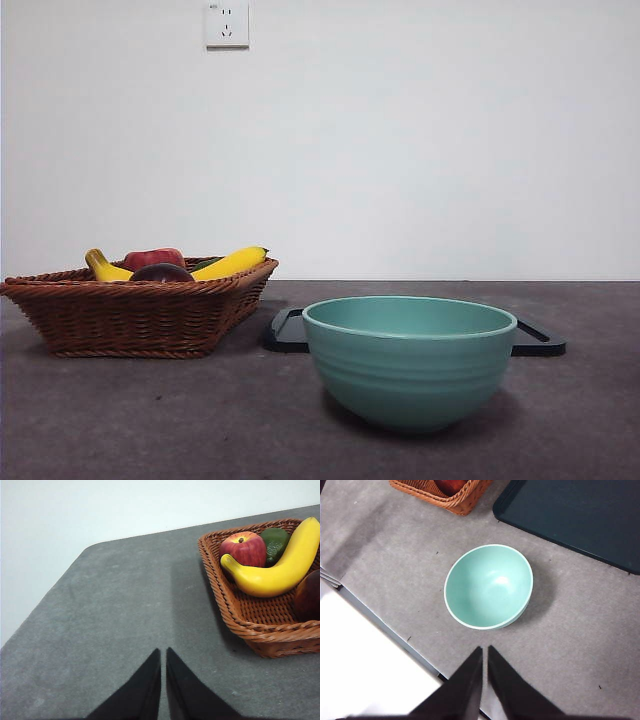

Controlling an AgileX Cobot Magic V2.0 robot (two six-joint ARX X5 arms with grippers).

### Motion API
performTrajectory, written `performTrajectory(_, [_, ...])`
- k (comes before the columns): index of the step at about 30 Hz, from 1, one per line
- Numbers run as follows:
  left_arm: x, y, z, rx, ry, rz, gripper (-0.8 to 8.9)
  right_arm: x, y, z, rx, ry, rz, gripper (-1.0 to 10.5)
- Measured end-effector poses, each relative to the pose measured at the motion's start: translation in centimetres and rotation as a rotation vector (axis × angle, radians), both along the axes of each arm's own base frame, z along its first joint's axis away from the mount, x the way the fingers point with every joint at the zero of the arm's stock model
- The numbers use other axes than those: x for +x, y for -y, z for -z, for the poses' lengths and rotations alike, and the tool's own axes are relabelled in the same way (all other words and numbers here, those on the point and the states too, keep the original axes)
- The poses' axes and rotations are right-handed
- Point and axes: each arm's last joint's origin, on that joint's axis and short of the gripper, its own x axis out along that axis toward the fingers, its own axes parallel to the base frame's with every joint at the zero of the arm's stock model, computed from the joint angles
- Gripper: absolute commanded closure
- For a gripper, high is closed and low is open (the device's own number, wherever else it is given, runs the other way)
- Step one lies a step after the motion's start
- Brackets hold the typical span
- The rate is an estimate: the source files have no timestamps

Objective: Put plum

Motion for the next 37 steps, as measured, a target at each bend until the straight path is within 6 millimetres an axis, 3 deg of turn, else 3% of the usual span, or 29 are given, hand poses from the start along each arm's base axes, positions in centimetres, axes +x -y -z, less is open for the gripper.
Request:
performTrajectory(11, [0.0,0.0,0.0,0.000,0.000,0.000,7.99,-0.2,0.4,-0.2,0.002,0.029,0.008,9.4])
performTrajectory(19, [0.0,0.0,0.0,0.000,0.000,0.000,7.99,-0.1,3.0,-0.8,0.037,0.348,0.229,9.4])
performTrajectory(23, [0.0,0.0,0.0,-0.001,0.000,0.000,7.99,0.3,4.4,1.1,0.008,0.531,0.413,9.4])
performTrajectory(27, [0.0,0.0,0.0,-0.002,0.000,0.000,7.99,0.7,5.4,4.4,-0.010,0.659,0.521,9.4])
performTrajectory(33, [0.0,0.0,0.0,-0.002,0.000,0.000,7.99,1.4,6.3,9.5,-0.032,0.753,0.607,9.4])
performTrajectory(37, [0.0,0.0,0.0,-0.003,0.000,0.000,7.99,1.5,6.6,11.7,-0.050,0.769,0.651,9.4])
